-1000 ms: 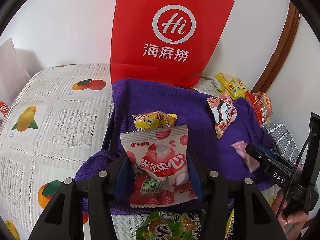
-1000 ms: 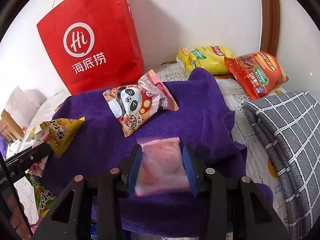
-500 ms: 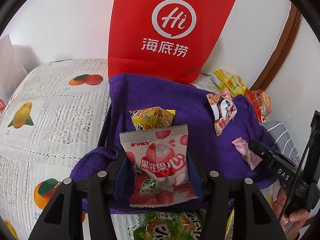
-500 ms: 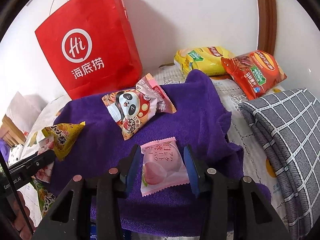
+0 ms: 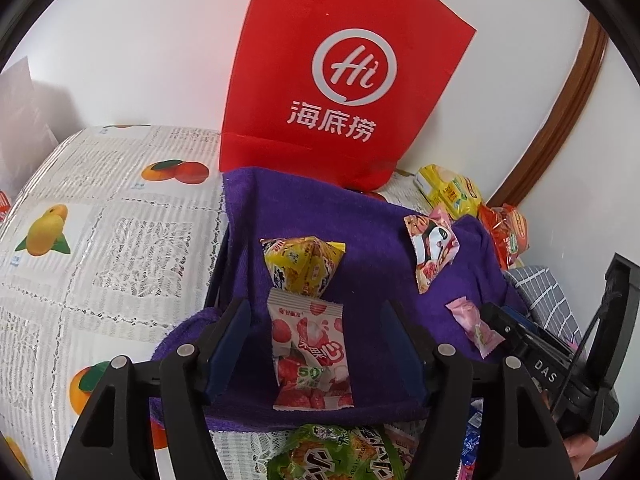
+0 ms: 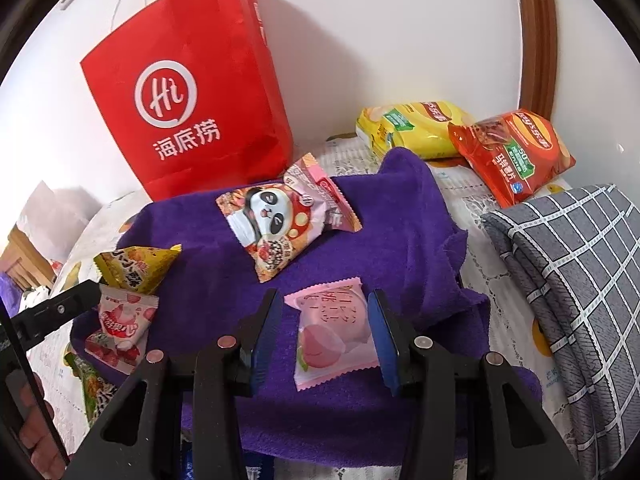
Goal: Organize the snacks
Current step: 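Lower the red-and-white fruit candy bag onto the towel and open the left gripper, then move the right gripper to the pile and grasp the blue biscuit packet, then lift the blue packet with the right gripper while the left grasps the green snack bag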
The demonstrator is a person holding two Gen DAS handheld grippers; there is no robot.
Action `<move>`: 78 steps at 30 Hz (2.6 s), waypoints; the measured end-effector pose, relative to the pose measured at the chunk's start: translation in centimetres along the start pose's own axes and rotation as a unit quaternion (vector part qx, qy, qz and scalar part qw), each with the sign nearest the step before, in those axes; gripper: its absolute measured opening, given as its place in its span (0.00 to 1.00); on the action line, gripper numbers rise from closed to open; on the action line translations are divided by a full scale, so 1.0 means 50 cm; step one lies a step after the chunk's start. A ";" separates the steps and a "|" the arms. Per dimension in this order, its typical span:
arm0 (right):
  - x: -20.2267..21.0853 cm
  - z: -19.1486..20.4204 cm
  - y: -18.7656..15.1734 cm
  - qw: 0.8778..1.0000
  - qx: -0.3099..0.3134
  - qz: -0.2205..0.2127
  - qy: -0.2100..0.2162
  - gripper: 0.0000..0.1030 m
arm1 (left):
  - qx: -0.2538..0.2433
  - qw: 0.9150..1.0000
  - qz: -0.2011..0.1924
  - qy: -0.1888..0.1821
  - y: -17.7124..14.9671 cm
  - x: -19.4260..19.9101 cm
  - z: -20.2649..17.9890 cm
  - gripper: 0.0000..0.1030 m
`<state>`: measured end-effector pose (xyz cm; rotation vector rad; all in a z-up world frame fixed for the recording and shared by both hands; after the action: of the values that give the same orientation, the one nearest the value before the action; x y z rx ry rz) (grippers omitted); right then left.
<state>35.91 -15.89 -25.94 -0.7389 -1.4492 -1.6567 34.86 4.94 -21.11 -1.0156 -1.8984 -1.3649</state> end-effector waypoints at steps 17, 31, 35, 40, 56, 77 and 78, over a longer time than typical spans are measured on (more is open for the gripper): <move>0.101 0.040 -0.141 0.994 0.032 0.037 0.095 0.55 | 0.023 1.000 0.010 -0.015 -0.001 0.006 0.006 0.64; 0.053 0.076 -0.192 0.986 -0.021 0.101 0.128 0.60 | 0.016 1.000 0.003 -0.011 0.000 0.022 -0.002 0.64; 0.041 0.087 -0.188 0.988 -0.012 0.105 0.114 0.60 | 0.016 1.000 0.003 -0.016 0.001 0.023 -0.006 0.64; 0.027 0.099 -0.187 0.991 0.019 0.105 0.078 0.60 | 0.016 1.000 0.001 -0.006 0.002 0.023 -0.001 0.64; 0.101 0.054 -0.210 0.995 0.034 0.074 0.050 0.53 | 0.029 0.999 0.005 -0.026 0.001 0.026 -0.001 0.64; 0.153 0.017 -0.288 0.994 0.095 0.060 0.011 0.63 | 0.016 0.999 0.012 -0.029 -0.004 0.023 -0.017 0.64; 0.144 0.017 -0.288 0.993 0.096 0.065 0.010 0.63 | 0.015 0.999 0.012 -0.029 -0.004 0.022 -0.018 0.64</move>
<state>19.83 -16.01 -27.21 -0.6909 -1.4902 -1.4014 34.11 4.32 -20.05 -1.0710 -1.9373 -1.3012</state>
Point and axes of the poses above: each gripper's, at about its wrist camera, not at the fingertips, and x roughly against the way its jaws point, z to its left, y to its top, the point moved 10 cm from there along -x, roughly the way its jaws point, and after that the axes turned 9 degrees about z, right-handed, at the moved point
